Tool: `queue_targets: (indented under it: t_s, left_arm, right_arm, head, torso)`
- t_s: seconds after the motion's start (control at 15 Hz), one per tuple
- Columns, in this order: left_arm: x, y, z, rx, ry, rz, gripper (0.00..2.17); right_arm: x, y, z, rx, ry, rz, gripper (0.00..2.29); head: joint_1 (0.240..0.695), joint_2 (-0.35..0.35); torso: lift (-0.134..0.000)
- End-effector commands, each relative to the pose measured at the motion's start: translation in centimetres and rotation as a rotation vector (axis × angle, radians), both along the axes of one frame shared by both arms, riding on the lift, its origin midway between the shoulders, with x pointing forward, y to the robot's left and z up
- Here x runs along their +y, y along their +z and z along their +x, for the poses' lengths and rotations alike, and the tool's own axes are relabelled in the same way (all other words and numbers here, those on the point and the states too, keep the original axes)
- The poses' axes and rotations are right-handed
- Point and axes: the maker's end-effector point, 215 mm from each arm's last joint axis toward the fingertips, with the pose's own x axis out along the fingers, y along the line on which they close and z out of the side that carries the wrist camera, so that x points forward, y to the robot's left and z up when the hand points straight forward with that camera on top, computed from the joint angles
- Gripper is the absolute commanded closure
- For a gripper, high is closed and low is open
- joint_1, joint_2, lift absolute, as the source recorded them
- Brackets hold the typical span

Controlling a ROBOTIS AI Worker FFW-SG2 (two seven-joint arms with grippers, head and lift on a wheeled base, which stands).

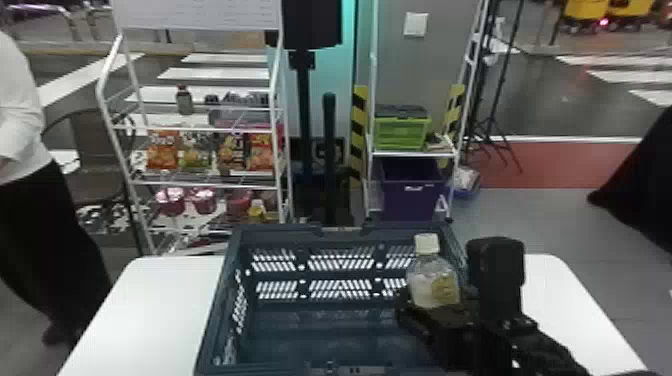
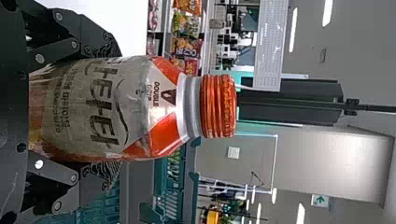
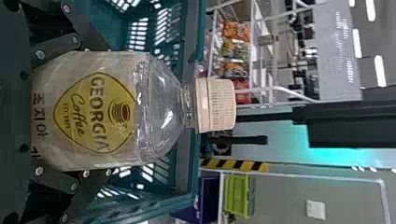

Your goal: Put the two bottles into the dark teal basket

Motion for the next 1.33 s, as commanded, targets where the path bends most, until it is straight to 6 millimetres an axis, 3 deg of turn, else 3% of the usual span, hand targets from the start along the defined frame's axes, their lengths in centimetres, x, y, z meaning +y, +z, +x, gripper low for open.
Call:
queue_targets:
  t_s: [0.0, 0.13, 0.4, 0.67, 0.93, 1.0, 1.13, 1.2, 1.27]
  left_arm:
    - [-0.1, -0.1, 0.3, 0.001, -0.003, -0.002, 2.14]
    - [-0.2, -0.2, 0.5, 0.007, -0.005, -0.004, 2.14]
    - [0.0, -0.3, 0.8, 0.008, -0.008, 0.001, 2.14]
    - [0.3, -0.6, 0.9, 0.014, -0.005, 0.003, 2.14]
    - [0.3, -0.6, 1.0, 0.016, -0.007, 0.004, 2.14]
    - [0.3, -0.5, 1.0, 0.014, -0.009, 0.005, 2.14]
    - [0.3, -0.6, 1.1, 0.015, -0.009, 0.006, 2.14]
    - [0.3, -0.6, 1.1, 0.015, -0.009, 0.006, 2.14]
    - [0.4, -0.6, 1.1, 0.015, -0.01, 0.007, 2.14]
  right_arm:
    - [1.4, -3.0, 0.2, 0.16, 0.044, -0.053, 2.07]
    - [1.7, -5.7, 0.4, 0.288, 0.066, -0.109, 2.06]
    - [2.8, -8.1, 3.5, 0.364, 0.103, -0.154, 2.06]
    - [2.8, -9.9, 4.8, 0.424, 0.111, -0.172, 1.97]
    - [3.1, -10.4, 5.5, 0.459, 0.125, -0.169, 1.83]
    - [3.2, -10.4, 5.7, 0.458, 0.127, -0.171, 1.49]
    - [3.9, -10.2, 5.6, 0.458, 0.142, -0.154, 0.34]
    - [4.0, -10.1, 5.6, 0.457, 0.146, -0.15, 0.01]
    - [4.0, -10.1, 5.5, 0.461, 0.145, -0.147, 0.0]
  head:
    - [0.499, 0.0]
    - [0.499, 0.0]
    - [0.499, 0.0]
    - [0.499, 0.0]
    - [0.499, 0.0]
    - [0.499, 0.0]
    - [0.499, 0.0]
    - [0.499, 0.0]
    - [0.499, 0.0]
  torso:
    - [0.0]
    - [0.0]
    - [0.0]
    - [0.0]
    - [0.0]
    - [0.0]
    - [0.0]
    - [0.0]
    - [0.0]
